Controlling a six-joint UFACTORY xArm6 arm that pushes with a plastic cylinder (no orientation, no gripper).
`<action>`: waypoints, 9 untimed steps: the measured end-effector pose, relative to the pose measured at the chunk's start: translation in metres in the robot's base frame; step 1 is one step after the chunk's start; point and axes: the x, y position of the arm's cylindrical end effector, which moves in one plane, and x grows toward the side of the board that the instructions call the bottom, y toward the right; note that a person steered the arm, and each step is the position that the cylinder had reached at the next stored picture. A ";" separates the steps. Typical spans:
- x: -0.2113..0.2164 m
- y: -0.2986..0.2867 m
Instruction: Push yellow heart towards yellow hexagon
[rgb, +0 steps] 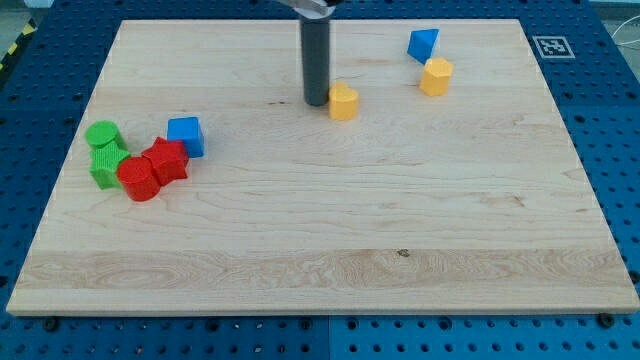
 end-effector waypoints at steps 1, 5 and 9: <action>0.003 0.023; 0.040 0.050; 0.038 0.108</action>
